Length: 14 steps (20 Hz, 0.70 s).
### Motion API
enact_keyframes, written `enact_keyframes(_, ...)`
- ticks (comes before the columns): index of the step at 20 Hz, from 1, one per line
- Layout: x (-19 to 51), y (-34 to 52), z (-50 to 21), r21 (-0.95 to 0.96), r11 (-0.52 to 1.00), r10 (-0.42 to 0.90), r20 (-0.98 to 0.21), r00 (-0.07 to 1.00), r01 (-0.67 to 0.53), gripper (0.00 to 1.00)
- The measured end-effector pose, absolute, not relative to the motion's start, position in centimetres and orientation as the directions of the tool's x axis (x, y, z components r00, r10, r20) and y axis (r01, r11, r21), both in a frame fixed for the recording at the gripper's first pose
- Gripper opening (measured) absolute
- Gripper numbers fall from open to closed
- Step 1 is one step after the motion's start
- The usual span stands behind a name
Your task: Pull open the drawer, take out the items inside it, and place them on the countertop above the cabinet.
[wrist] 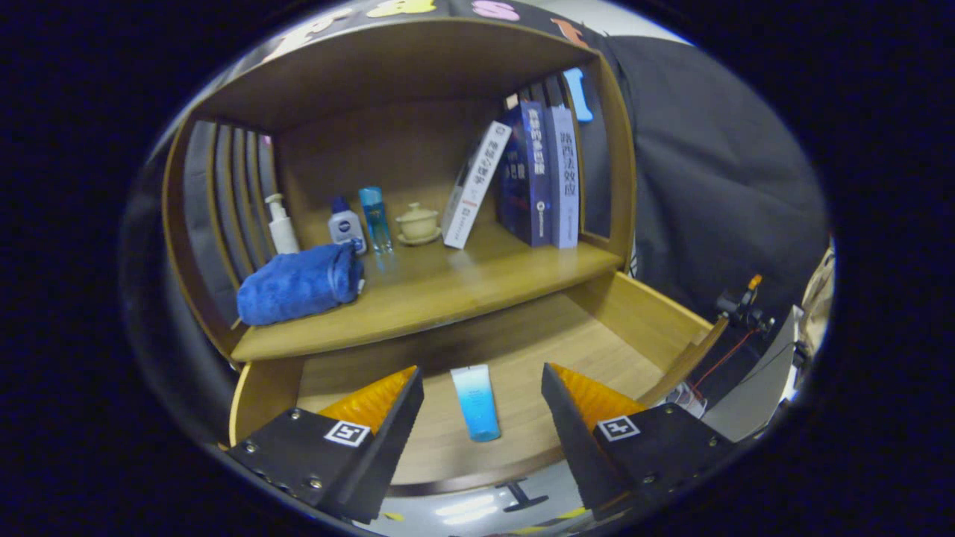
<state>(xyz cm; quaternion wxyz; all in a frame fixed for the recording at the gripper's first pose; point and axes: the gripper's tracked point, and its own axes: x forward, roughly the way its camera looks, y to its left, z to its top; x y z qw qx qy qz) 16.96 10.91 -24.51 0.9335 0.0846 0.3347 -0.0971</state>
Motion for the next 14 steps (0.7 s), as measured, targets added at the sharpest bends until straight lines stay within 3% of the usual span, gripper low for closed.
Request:
enact_keyframes(8,17.8,10.5,-31.5,-0.070,0.966,-0.180,-0.872,0.455,0.247,0.93)
enact_keyframes(14,16.4,9.0,-35.0,-0.184,0.956,-0.234,-0.949,0.213,0.229,0.91)
